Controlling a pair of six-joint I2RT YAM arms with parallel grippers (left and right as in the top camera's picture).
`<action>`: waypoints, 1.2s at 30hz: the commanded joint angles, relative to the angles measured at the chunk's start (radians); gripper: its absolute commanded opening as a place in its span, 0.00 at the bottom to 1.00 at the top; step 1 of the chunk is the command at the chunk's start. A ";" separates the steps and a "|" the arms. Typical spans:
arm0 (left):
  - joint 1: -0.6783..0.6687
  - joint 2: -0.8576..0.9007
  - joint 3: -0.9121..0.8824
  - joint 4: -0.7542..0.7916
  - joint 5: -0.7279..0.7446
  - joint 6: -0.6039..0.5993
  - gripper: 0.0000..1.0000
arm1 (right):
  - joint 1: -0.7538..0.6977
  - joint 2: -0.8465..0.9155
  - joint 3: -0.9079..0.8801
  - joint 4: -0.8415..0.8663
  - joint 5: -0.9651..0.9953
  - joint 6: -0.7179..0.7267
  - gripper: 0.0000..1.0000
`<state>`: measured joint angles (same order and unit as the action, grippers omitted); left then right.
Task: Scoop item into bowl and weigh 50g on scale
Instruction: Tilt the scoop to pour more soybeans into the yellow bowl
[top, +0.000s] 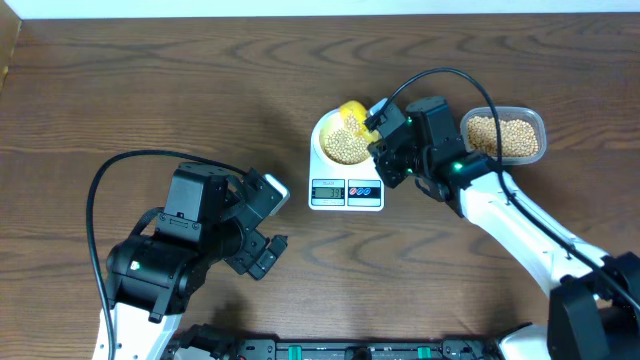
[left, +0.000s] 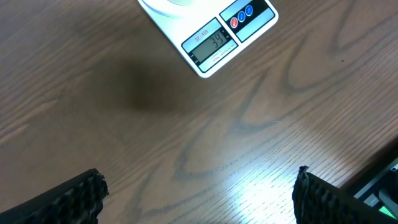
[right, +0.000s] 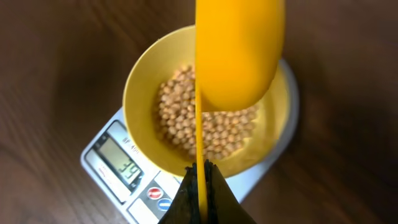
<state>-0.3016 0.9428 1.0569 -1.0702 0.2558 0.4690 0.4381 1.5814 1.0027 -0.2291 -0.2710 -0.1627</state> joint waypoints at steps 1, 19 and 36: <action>0.006 0.004 0.032 -0.002 -0.006 0.006 0.98 | 0.009 -0.026 0.006 -0.011 0.055 -0.011 0.01; 0.006 0.004 0.032 -0.002 -0.006 0.005 0.98 | 0.010 -0.026 0.006 -0.059 0.056 -0.080 0.01; 0.006 0.004 0.032 -0.002 -0.006 0.006 0.98 | 0.010 -0.026 0.006 -0.059 0.082 -0.223 0.01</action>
<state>-0.3016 0.9428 1.0569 -1.0702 0.2558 0.4690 0.4381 1.5703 1.0031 -0.2890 -0.1928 -0.3218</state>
